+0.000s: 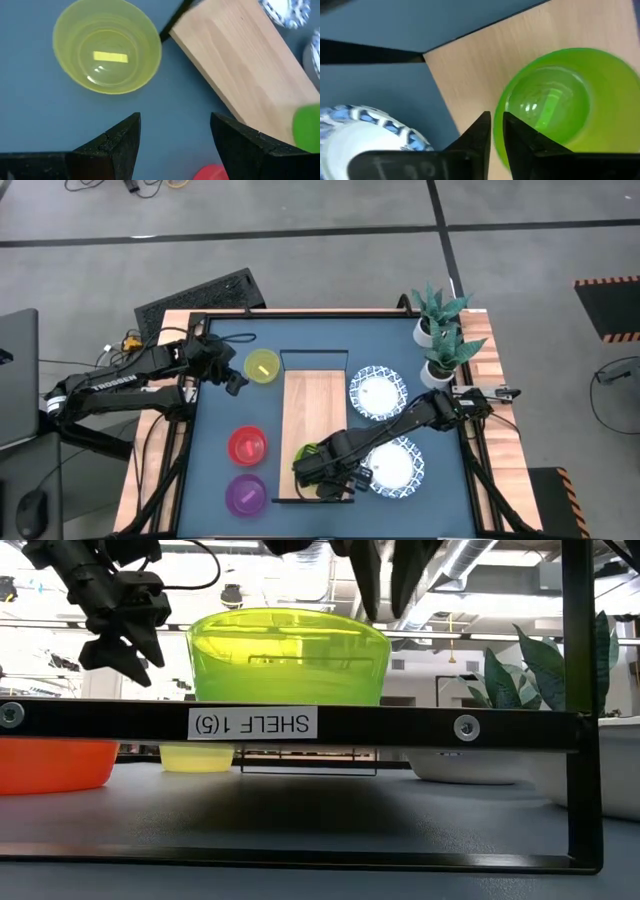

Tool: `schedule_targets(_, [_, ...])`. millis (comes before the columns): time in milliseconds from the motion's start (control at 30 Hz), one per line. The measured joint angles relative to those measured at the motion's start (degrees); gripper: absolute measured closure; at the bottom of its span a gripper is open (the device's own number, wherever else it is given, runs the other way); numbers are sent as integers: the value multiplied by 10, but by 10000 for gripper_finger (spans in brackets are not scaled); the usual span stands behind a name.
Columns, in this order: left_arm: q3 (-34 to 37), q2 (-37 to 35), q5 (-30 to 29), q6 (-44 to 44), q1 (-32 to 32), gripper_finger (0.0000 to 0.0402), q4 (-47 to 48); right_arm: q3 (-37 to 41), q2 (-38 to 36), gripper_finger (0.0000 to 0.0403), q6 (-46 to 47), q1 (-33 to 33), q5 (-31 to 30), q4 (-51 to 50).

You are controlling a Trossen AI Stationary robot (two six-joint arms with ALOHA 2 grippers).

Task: Place and stack bowls onto a shelf
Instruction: Put the green bowl on the shelf, then stack the yellow bowl on top of the green bowl on the shelf

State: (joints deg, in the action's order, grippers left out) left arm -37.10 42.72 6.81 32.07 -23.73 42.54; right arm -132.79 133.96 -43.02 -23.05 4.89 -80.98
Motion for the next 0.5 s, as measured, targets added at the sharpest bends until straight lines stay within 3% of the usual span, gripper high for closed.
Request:
schedule_targets(300, [0, 7, 11, -178, 48, 178, -1, 0, -26, 282, 109, 35, 3, -64])
schedule_targets(367, [0, 16, -11, -227, 66, 178, -2, 0, -36, 278, 130, 47, 36, -81])
schedule_targets(500, [0, 55, -27, -233, 78, 178, -8, 0, -67, 278, 158, 70, 116, -89])
